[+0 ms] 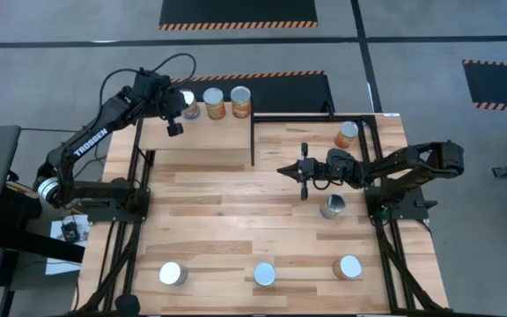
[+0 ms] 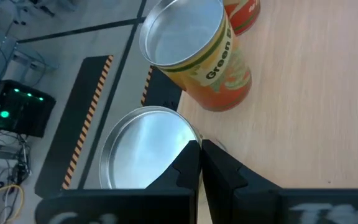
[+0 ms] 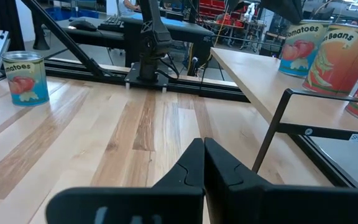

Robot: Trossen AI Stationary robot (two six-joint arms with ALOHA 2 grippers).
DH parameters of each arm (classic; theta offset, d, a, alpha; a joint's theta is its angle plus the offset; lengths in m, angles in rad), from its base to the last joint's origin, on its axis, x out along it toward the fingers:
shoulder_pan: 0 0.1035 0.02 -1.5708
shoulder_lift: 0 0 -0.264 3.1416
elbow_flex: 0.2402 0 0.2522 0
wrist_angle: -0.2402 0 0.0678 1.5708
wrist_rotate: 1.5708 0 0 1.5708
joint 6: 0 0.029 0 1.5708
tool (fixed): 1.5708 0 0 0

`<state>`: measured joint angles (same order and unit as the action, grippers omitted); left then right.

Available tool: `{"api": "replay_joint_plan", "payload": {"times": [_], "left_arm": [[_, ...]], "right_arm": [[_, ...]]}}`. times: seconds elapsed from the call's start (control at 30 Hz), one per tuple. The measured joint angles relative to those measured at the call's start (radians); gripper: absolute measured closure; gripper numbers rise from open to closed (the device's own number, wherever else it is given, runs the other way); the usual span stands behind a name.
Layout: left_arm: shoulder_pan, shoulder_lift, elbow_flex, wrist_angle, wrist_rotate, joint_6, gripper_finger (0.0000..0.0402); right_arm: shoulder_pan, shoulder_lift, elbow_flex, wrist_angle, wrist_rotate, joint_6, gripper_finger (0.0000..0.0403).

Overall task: Pick and place cans onto a shelf
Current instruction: Put the top canned tomatoes on the shelf, then put the right canned peaches on the shelf

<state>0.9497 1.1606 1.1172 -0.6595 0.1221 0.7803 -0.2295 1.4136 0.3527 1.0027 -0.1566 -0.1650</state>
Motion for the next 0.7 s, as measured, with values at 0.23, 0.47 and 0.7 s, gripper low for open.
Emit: {"api": "replay_joint_plan", "payload": {"times": [0.23,0.47,0.7], "left_arm": [[0.000,-0.002,0.000,0.001,-0.016,-0.007,0.0367],[0.000,-0.002,0.000,0.010,-0.017,-0.009,0.0326],[-0.022,-0.016,0.000,0.028,-0.010,-0.010,0.0319]], "right_arm": [[0.000,0.000,0.000,0.000,0.000,0.000,0.0388],[0.000,0.000,0.000,0.000,0.000,0.000,0.0388],[0.000,0.000,0.000,0.000,0.000,0.000,0.0388]]}}
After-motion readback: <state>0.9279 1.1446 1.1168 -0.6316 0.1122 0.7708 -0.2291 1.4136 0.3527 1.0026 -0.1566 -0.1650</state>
